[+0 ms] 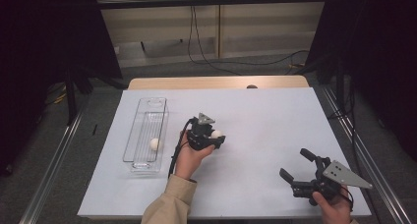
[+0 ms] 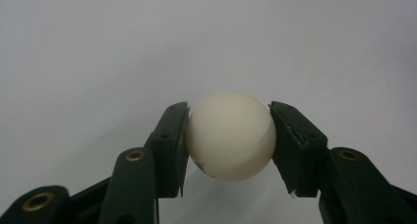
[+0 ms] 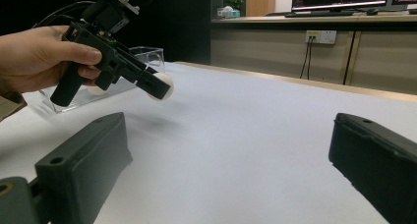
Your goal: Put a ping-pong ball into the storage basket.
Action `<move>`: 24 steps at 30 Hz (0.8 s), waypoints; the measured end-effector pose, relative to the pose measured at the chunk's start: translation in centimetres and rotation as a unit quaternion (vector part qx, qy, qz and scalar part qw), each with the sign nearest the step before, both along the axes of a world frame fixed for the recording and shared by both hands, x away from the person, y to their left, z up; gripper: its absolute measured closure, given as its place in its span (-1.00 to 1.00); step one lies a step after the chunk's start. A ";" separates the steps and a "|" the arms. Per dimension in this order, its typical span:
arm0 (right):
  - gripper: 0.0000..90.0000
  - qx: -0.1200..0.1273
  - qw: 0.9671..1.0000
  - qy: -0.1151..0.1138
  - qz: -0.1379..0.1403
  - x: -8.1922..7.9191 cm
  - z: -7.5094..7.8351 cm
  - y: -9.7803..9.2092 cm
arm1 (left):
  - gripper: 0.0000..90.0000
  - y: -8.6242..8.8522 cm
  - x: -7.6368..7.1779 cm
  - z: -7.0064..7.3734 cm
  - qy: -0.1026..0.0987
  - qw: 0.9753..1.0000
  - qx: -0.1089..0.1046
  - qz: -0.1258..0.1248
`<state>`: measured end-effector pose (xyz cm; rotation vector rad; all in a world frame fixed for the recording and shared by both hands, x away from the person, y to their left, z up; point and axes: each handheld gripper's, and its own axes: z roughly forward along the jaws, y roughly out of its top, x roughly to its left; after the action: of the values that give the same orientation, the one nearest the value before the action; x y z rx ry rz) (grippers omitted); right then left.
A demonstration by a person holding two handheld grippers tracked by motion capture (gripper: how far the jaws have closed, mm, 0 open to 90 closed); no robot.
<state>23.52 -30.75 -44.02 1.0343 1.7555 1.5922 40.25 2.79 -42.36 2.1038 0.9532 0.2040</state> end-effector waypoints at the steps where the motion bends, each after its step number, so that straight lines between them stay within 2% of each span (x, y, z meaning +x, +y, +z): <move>1: -0.97 0.000 1.000 0.000 0.000 0.0 0.0 0.0 | 0.14 0.2 0.0 0.0 0.000 1.000 0.001 -0.002; 5: -0.97 0.000 1.000 0.000 0.000 0.0 0.0 0.1 | 0.14 0.4 0.0 0.1 -0.002 1.000 0.006 0.002; 24: -0.97 -0.001 1.000 -0.001 0.003 0.0 0.0 0.2 | 0.14 1.6 0.0 0.7 0.000 1.000 -0.003 0.015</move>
<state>23.52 -30.58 -44.00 1.0266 1.7591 1.5947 40.28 4.37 -41.67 2.0846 0.9836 0.2159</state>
